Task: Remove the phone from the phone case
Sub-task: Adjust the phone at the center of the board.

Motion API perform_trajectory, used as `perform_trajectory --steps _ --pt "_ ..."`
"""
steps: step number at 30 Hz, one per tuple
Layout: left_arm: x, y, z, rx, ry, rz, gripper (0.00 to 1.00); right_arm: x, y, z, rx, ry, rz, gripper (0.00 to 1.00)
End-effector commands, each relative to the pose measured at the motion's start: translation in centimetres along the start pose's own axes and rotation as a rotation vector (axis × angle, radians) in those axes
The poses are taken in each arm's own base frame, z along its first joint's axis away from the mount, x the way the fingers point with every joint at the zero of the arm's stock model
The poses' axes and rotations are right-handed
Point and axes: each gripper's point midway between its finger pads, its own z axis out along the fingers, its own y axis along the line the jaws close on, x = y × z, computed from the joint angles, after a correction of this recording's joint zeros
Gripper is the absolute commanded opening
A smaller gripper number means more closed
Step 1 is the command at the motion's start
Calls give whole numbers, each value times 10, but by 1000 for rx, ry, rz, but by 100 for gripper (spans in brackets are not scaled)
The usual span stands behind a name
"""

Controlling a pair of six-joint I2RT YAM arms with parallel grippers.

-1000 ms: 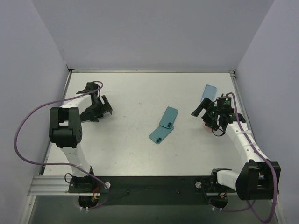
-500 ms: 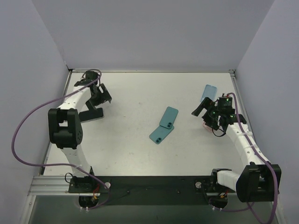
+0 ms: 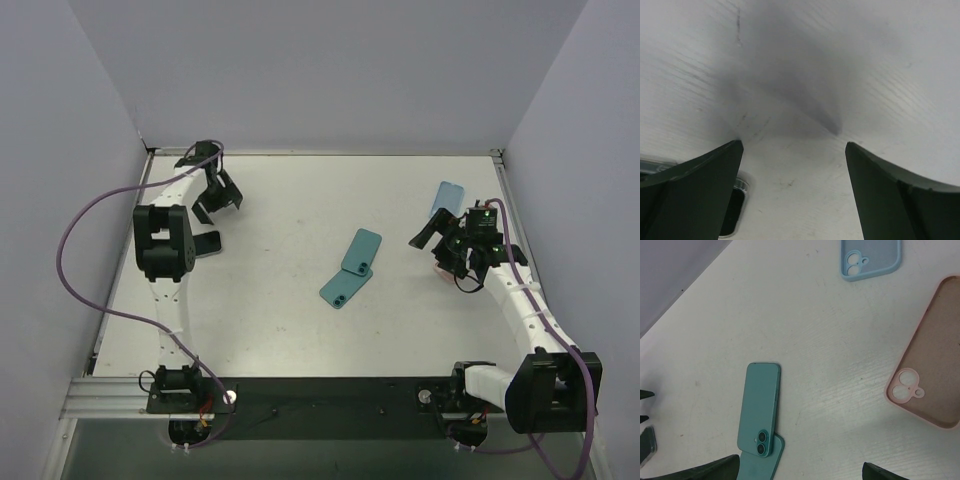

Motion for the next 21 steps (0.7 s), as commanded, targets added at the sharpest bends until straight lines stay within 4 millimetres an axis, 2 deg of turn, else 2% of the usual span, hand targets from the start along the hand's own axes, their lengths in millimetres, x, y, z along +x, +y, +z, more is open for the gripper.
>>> perform_trajectory --steps 1,2,3,4,5,6,7,8,9,10,11,13,16,17,19,20,21 --pt "8 5 -4 -28 45 17 98 4 2 -1 -10 17 -3 100" --pt "9 3 -11 -17 39 34 97 4 2 -1 -8 19 -4 100" --pt "24 11 -6 -24 72 40 97 4 2 0 -8 19 -4 100" --pt "31 12 -9 -16 79 49 97 4 1 0 -8 20 -5 100" --pt "35 12 -20 4 72 63 97 4 1 2 -6 22 -2 100" --pt "45 11 -22 27 89 71 98 4 2 1 -11 24 -4 100" --pt "73 29 -16 -6 153 84 97 4 3 1 -12 25 -4 100" --pt "77 32 -29 6 143 86 97 5 3 2 -13 28 -6 100" --pt "84 35 -31 15 138 91 97 5 3 1 -14 25 -5 100" --pt "116 56 -26 -17 201 95 97 5 3 1 -14 24 -4 100" --pt "115 55 -38 14 174 84 97 5 3 1 -15 24 -5 100" --pt "125 56 -45 66 165 84 98 6 4 2 -20 27 -7 100" --pt "127 63 -69 71 135 98 98 7 5 1 -26 30 -9 100" --pt "115 64 -82 69 81 107 98 7 6 1 -30 30 -6 100" --pt "108 70 -98 51 48 118 97 6 10 -1 -44 24 -4 100" --pt "93 76 -112 22 -20 114 97 7 11 -1 -49 23 -2 99" --pt "93 86 -119 -18 -22 106 97 7 12 -2 -55 18 -3 99"
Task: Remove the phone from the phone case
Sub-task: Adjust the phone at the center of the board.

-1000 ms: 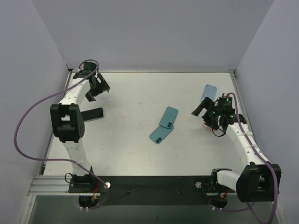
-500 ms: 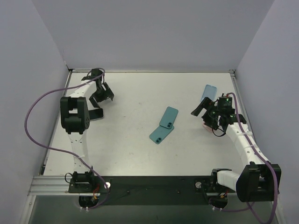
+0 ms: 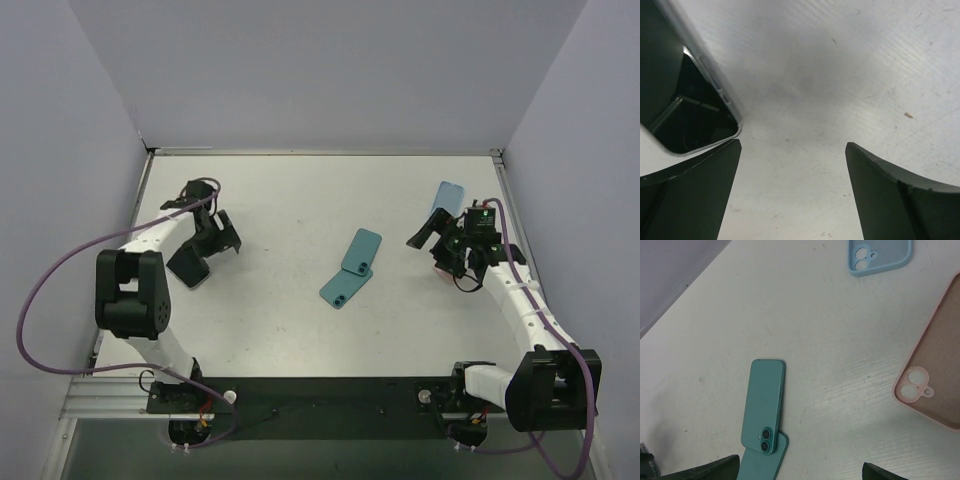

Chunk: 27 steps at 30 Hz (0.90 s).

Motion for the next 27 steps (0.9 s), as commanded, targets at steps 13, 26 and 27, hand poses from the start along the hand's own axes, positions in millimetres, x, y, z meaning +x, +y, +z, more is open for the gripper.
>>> perform_trajectory --steps 13,26,27 --pt "-25 99 -23 -87 -95 -264 97 16 9 1 -71 25 -3 100" --pt "-38 95 2 -109 -86 -308 97 20 11 4 -82 49 2 99" --pt "-39 95 4 -114 -83 -313 97 21 10 4 -82 53 3 99"
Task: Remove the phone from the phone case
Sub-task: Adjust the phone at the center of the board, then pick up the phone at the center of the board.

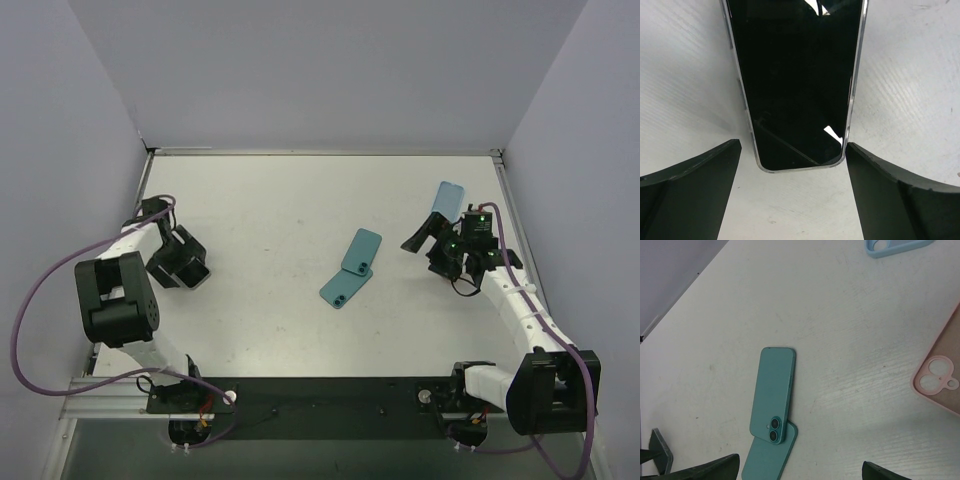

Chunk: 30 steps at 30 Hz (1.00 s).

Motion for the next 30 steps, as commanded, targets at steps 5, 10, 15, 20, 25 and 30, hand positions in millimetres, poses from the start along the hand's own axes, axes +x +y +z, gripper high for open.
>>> perform_trajectory --steps 5,10,15,20,25,30 --pt "-19 -10 13 -98 -66 -14 98 8 2 0 -18 22 -2 99" --pt "-16 -19 17 -70 -57 -23 97 7 4 -2 -23 16 -3 99" --pt "-19 -33 5 29 -84 -38 97 7 5 -3 -27 14 -3 99" --pt "-21 -43 -14 105 -107 -74 97 8 5 -2 -26 19 -4 99" --pt "-21 -46 -15 101 -90 -105 98 12 1 1 -16 31 -3 99" --pt "-19 -37 -4 18 -79 -110 97 15 -2 3 -9 40 -5 99"
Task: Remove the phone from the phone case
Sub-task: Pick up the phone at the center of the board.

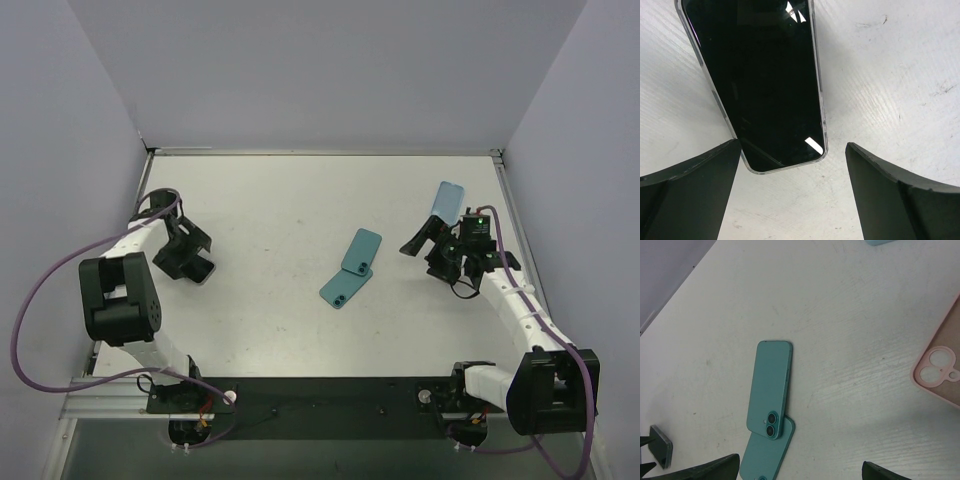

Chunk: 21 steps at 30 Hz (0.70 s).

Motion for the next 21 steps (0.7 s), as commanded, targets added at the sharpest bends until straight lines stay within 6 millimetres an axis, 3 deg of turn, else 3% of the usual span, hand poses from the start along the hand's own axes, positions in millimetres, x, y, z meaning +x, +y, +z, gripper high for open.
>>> perform_trajectory --steps 1,21 --pt "-12 -5 2 -46 -23 -31 97 8 -1 1 -2 24 -10 99" --pt "5 13 24 -241 40 -41 98 10 -2 7 -1 43 -10 99"
